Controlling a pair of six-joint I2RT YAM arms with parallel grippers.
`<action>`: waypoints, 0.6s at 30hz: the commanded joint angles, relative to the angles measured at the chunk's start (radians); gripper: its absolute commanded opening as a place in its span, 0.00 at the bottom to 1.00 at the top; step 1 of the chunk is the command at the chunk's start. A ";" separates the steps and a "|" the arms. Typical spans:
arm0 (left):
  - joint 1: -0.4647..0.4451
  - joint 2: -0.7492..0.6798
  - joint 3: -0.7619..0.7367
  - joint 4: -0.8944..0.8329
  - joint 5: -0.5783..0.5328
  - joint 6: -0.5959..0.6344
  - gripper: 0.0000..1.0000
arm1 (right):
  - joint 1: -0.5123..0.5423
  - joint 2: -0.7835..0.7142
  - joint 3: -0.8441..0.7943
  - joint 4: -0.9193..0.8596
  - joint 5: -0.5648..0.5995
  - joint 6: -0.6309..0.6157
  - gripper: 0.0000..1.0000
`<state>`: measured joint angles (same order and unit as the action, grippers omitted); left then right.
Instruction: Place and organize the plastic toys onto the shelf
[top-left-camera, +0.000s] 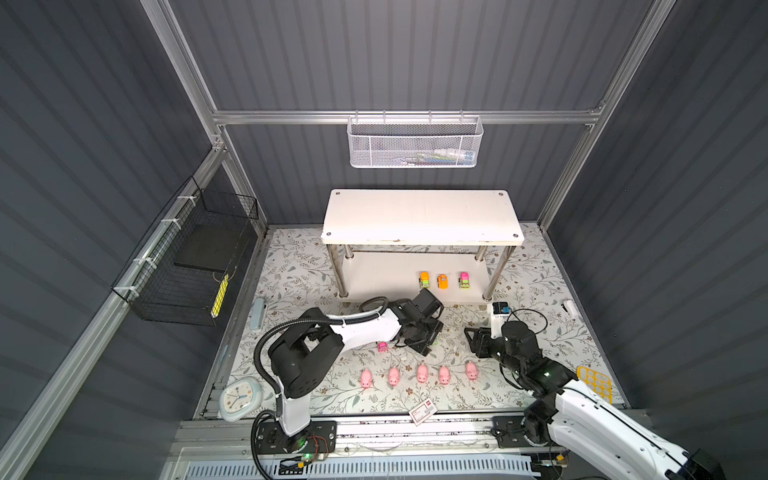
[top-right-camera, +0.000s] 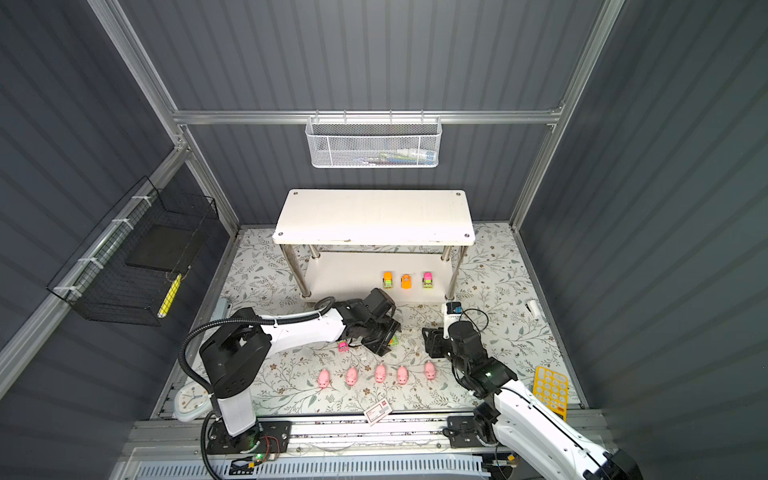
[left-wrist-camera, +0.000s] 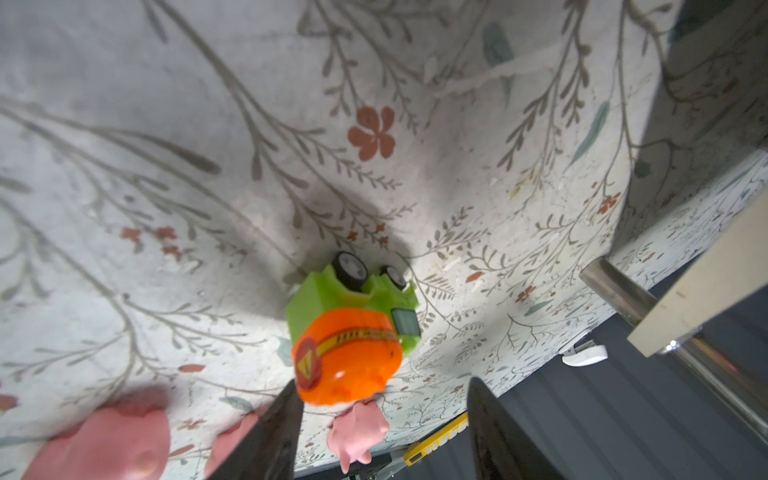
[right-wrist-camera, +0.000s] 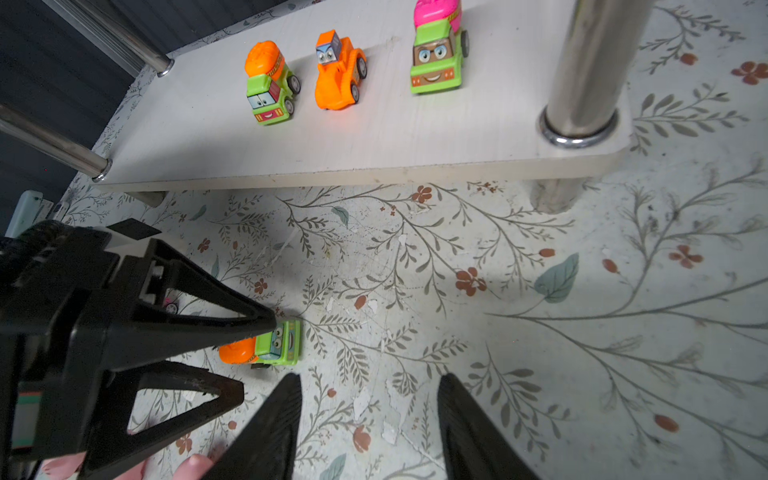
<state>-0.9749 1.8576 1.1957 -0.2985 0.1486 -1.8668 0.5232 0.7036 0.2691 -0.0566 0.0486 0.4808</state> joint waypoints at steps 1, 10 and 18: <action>-0.004 0.008 0.008 -0.036 -0.031 -0.028 0.61 | -0.006 -0.005 -0.011 0.014 -0.006 -0.010 0.55; -0.004 0.017 -0.029 -0.016 -0.037 -0.050 0.55 | -0.009 0.005 -0.016 0.019 -0.012 -0.011 0.56; -0.004 0.011 -0.039 -0.047 -0.055 -0.045 0.49 | -0.011 0.007 -0.011 0.024 -0.022 -0.011 0.56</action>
<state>-0.9745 1.8595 1.1713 -0.3035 0.1154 -1.9011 0.5175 0.7086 0.2638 -0.0513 0.0360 0.4808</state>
